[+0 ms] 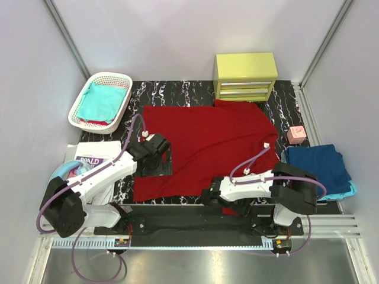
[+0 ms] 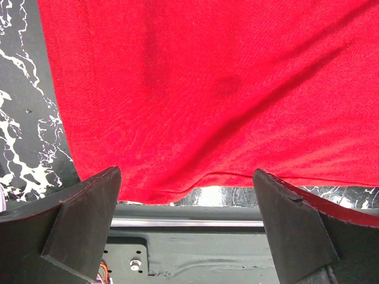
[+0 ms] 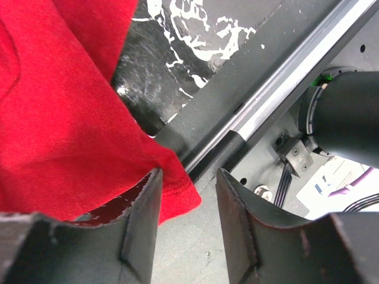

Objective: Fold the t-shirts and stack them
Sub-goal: Grap the side of the flattened tshirt closest away from the robot with both arms

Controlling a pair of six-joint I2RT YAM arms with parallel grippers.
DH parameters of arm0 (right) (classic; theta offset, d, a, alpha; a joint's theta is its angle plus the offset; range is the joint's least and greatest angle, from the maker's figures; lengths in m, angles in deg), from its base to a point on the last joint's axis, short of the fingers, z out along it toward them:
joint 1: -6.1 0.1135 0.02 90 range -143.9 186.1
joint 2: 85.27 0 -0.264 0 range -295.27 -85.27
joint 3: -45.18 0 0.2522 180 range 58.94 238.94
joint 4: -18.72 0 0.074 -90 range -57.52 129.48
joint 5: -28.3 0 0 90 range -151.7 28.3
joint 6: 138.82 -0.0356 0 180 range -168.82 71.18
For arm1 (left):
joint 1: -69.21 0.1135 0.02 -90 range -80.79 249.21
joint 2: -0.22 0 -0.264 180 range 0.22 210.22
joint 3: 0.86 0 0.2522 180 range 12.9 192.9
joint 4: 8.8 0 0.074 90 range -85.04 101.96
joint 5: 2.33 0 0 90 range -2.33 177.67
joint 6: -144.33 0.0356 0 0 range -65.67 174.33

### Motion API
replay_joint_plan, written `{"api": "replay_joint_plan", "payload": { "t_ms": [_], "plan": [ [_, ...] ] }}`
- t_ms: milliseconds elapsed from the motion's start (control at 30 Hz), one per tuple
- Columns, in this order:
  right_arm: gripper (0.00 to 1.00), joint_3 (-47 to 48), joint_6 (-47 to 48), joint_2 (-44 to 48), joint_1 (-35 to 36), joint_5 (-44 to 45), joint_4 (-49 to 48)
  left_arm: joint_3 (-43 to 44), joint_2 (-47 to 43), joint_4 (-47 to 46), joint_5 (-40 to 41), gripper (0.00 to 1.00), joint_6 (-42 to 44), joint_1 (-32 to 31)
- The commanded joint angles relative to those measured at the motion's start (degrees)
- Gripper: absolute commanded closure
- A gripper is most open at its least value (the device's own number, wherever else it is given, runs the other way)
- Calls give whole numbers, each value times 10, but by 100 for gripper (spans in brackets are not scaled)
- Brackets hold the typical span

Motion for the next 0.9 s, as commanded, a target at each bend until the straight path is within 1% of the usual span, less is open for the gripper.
{"api": "replay_joint_plan", "payload": {
  "t_ms": [0, 133, 167, 267, 367, 467, 500, 533, 567, 600, 633, 700, 733, 767, 867],
  "plan": [
    [53, -8, -74, 25, 4, -13, -4, 26, -3, -16, 4, 1, 7, -2],
    [62, -5, -68, 17, 5, -19, -8, 24, -5, -16, 4, 1, 7, -2],
    [70, -2, -67, 14, 5, -19, -8, 23, -5, -16, 4, 1, 8, -2],
    [80, 0, -64, 9, 5, -25, -13, 21, -8, -17, 3, 1, 7, -2],
    [84, 0, -65, 7, 5, -28, -13, 18, -13, -16, 4, 1, 6, -2],
    [83, -1, -65, 7, 5, -31, -13, 11, -22, -16, 4, 1, 6, -2],
    [75, -1, -66, 7, 6, -33, -13, 9, -24, -16, 4, 1, 5, -3],
    [71, -1, -65, 7, 6, -35, -13, 5, -27, -15, 4, 1, 4, -2],
    [69, -1, -65, 5, 6, -36, -13, 4, -31, -15, 5, 1, 3, -2],
    [69, 0, -65, 4, 6, -37, -13, 0, -33, -16, 5, 1, 2, -2],
    [71, 0, -63, 3, 7, -37, -13, -1, -35, -15, 5, 1, 2, -2],
    [82, -1, -61, 5, 7, -40, -19, -4, -36, -14, 5, 1, 0, -2],
    [93, -1, -62, 7, 7, -41, -20, -4, -38, -15, 5, 1, 0, -2],
    [100, -3, -61, 8, 6, -42, -21, -5, -38, -14, 5, 1, -2, -2],
    [100, -7, -61, 15, 7, -42, -24, -7, -47, -11, 13, 1, -11, -2]
  ]
}}
